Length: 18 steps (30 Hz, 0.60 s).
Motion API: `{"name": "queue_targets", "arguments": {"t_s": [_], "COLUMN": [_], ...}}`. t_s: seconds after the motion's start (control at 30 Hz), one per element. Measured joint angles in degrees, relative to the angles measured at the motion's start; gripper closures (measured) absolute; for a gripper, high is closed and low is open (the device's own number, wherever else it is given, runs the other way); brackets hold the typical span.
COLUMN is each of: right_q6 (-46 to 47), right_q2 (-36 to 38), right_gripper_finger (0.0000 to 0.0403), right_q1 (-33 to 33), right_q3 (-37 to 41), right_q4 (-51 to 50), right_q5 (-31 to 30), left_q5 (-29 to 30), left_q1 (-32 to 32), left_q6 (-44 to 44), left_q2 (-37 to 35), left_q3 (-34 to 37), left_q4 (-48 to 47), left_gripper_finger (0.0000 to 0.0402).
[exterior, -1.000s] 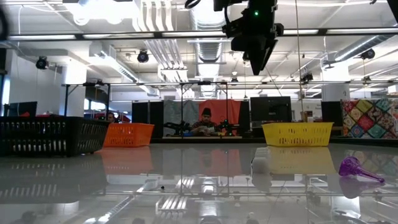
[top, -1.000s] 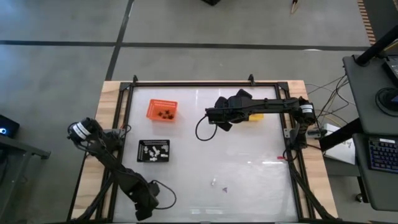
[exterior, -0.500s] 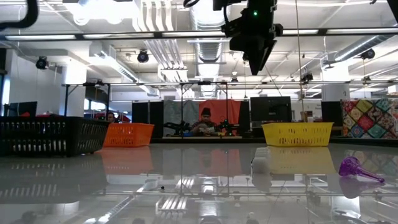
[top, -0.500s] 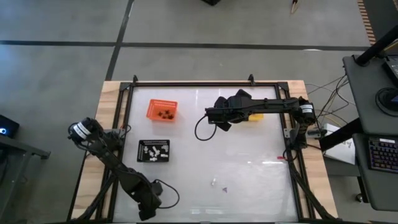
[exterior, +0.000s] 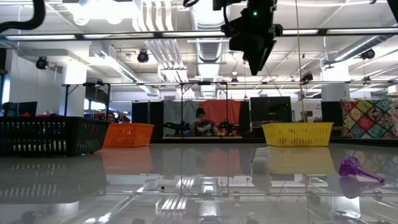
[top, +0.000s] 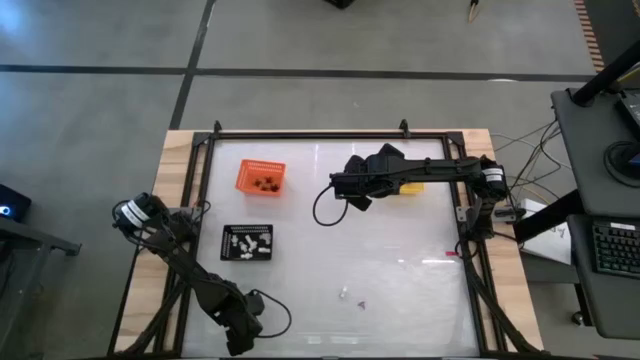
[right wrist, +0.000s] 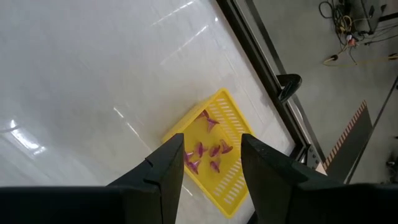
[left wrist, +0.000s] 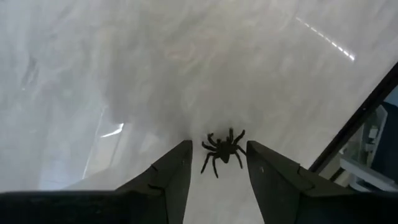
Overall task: Sort Halloween decoration
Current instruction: Put the black spider toy into the orange bin
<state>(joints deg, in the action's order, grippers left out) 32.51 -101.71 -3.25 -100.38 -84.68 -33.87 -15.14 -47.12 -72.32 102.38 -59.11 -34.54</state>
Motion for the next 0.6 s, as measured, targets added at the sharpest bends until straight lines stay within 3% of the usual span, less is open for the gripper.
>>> {"name": "queue_targets", "arguments": {"t_s": [0.3,0.6], "right_q6": [-0.1,-0.1], "right_q2": [0.0,0.0], "right_gripper_finger": [0.0255,0.0255], "right_q1": [0.0,0.0], "right_q3": [0.0,0.0], "right_q4": [0.1,0.0], "right_q5": [0.0,0.0], "left_q5": [-1.7,-2.2], "left_q1": [0.6,0.6], "left_q6": [0.5,2.8], "left_q2": [3.4,3.7], "left_q3": [-0.3,-0.1], "left_q4": [-0.4,-1.1], "left_gripper_finger": [0.0268,0.0369]}}
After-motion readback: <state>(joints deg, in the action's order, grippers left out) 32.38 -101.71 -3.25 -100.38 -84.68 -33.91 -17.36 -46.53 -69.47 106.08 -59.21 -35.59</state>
